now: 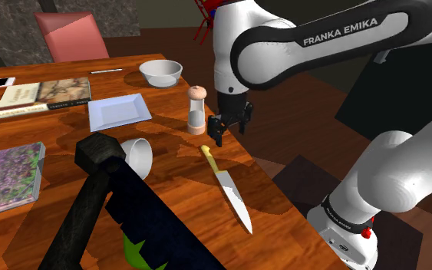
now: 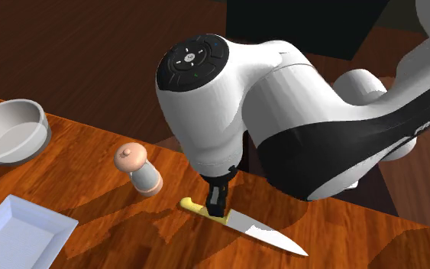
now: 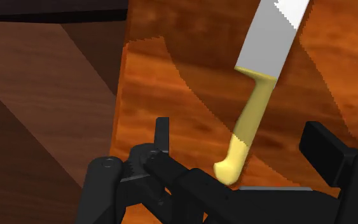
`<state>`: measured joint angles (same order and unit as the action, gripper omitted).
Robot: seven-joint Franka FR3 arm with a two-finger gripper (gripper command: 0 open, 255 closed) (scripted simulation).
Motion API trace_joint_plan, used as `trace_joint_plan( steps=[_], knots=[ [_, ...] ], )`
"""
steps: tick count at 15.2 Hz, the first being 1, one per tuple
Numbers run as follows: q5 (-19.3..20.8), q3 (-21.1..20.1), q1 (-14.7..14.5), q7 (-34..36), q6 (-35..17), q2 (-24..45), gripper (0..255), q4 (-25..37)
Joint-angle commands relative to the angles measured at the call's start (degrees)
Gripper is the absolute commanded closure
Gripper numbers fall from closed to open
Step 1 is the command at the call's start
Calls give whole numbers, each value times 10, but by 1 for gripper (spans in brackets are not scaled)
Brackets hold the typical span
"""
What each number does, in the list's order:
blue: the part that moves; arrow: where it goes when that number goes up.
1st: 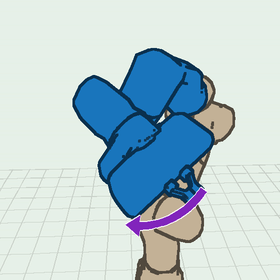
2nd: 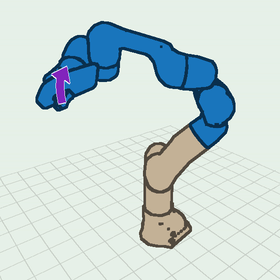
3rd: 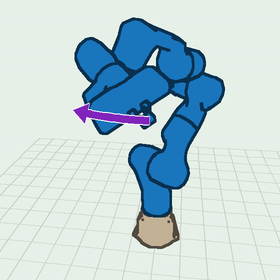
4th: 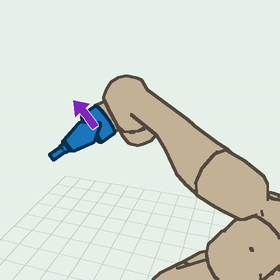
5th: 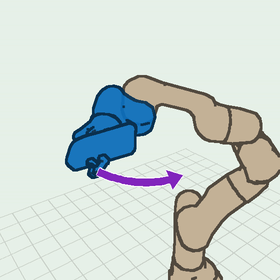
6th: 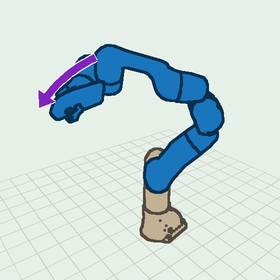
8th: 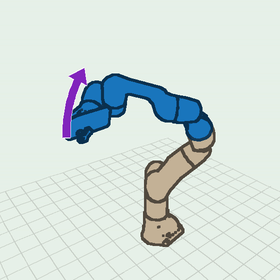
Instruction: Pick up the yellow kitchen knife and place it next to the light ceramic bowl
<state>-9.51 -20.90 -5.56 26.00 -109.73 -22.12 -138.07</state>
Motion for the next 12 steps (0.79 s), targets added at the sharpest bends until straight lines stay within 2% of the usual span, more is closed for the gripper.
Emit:
trace_joint_plan(
  steps=[1,5,12],
  knots=[
    [1,-18,-1,27,-21,40,0,9],
    [12,-52,-6,85,-62,125,0,33],
    [16,-58,-8,90,-120,148,0,-4]
  ],
)
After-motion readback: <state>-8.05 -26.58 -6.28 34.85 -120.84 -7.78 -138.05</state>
